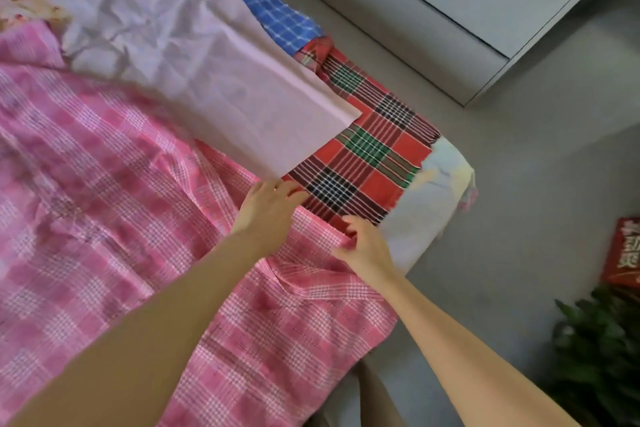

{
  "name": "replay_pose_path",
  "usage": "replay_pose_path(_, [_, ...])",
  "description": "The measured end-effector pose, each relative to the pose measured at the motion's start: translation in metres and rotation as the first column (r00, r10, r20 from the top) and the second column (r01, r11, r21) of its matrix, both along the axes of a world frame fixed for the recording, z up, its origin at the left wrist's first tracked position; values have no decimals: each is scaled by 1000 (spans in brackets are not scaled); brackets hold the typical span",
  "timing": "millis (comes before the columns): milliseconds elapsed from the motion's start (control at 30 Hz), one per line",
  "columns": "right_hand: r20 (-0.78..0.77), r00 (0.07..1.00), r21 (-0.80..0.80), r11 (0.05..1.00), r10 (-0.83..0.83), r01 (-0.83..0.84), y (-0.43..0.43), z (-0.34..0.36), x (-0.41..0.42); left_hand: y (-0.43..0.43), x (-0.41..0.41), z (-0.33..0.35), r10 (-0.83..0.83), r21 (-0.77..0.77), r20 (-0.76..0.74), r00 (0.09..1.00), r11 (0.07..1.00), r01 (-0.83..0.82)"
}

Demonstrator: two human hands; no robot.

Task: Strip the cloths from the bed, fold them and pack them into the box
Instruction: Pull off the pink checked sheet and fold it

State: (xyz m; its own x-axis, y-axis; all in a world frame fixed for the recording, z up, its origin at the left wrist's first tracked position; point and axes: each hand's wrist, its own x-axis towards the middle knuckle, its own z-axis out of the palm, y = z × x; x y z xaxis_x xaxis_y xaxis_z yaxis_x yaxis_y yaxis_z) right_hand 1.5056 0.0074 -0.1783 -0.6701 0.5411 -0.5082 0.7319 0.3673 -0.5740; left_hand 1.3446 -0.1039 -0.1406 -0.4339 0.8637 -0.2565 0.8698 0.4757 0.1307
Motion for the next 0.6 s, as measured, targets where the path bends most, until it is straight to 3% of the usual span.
replay_pose_path(200, [119, 947, -54, 954, 299, -295, 28, -2, 12, 31, -10, -27, -305, -326, -4, 952, 901, 287])
replay_pose_path(333, [276, 846, -138, 890, 456, -434, 46, -7, 66, 36, -6, -28, -249, -313, 11, 968, 919, 240])
replay_pose_path(400, [267, 893, -226, 924, 362, -307, 52, -10, 94, 39, -2, -30, -212, -282, 24, 977, 936, 210])
replay_pose_path(433, [230, 944, -319, 934, 238, -159, 57, -10, 109, 42, 1, -31, -203, -276, 36, 978, 939, 205])
replay_pose_path(500, [201, 980, -462, 883, 14, 82, 67, -5, 133, 47, 8, -33, -203, -267, 67, 977, 940, 214])
replay_pose_path(600, [209, 976, -305, 945, -56, 119, 77, -15, 154, 60, 16, -39, -232, -246, 133, 964, 934, 259])
